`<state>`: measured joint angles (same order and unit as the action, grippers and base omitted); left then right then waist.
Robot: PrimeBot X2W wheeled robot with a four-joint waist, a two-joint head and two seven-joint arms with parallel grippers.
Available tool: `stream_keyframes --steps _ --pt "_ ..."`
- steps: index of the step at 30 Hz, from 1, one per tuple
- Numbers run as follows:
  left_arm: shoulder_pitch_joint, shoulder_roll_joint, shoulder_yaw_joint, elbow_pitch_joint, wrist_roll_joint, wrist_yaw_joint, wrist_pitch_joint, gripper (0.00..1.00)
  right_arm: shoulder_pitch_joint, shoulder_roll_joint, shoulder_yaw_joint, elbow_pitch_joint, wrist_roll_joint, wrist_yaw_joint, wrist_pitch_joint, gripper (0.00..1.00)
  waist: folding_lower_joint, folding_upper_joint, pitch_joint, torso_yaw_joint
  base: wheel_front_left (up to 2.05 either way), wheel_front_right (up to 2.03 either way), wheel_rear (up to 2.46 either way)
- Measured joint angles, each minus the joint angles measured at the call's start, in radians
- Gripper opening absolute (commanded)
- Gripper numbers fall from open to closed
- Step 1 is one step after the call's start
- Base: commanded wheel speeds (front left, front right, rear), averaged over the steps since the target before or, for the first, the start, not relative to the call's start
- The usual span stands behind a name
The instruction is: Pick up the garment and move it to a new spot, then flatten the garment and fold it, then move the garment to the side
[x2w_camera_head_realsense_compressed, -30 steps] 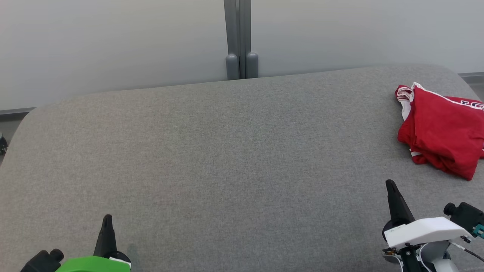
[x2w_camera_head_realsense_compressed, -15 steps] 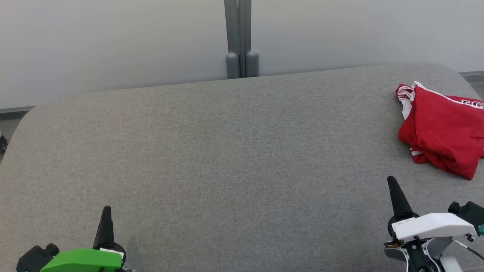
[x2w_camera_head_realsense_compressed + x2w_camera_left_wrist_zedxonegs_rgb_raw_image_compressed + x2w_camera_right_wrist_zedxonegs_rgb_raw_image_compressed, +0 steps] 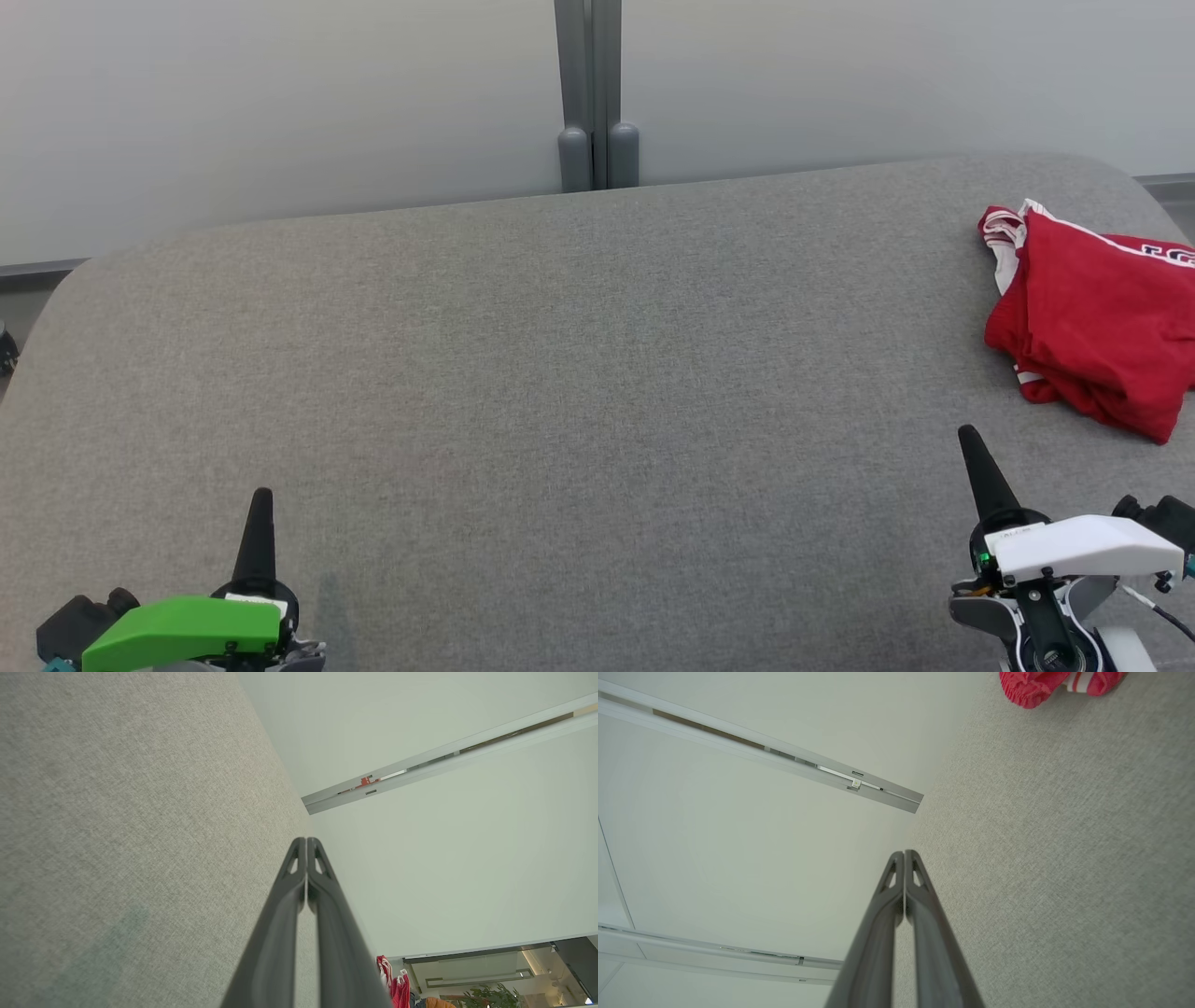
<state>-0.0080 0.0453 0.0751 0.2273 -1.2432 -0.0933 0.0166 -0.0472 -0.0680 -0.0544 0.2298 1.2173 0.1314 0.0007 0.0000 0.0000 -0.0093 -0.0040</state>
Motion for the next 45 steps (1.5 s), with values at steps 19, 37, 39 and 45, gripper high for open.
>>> stream_keyframes --steps 19,37,39,45 --pt "-0.04 0.0 0.017 0.006 -0.154 -0.013 0.041 0.0 -0.022 0.003 -0.02 0.006 0.171 -0.001 0.044 0.0 0.0 0.0 0.005 0.002 0.0 0.0 0.0" --pt "-0.072 0.001 0.029 0.013 -0.283 -0.029 0.077 0.0 -0.042 0.007 -0.036 0.01 0.313 -0.001 0.08 0.0 0.0 0.0 0.009 0.003 0.0 0.0 0.0" --pt "-0.076 0.001 0.03 0.014 -0.298 -0.03 0.079 0.0 -0.044 0.007 -0.038 0.011 0.327 -0.001 0.086 0.0 0.0 0.0 0.01 0.003 0.0 0.0 0.0" --pt "-0.087 0.001 0.034 0.016 -0.335 -0.031 0.089 0.0 -0.05 0.009 -0.044 0.012 0.369 -0.001 0.096 0.0 0.0 0.0 0.011 0.004 0.0 0.0 0.0"
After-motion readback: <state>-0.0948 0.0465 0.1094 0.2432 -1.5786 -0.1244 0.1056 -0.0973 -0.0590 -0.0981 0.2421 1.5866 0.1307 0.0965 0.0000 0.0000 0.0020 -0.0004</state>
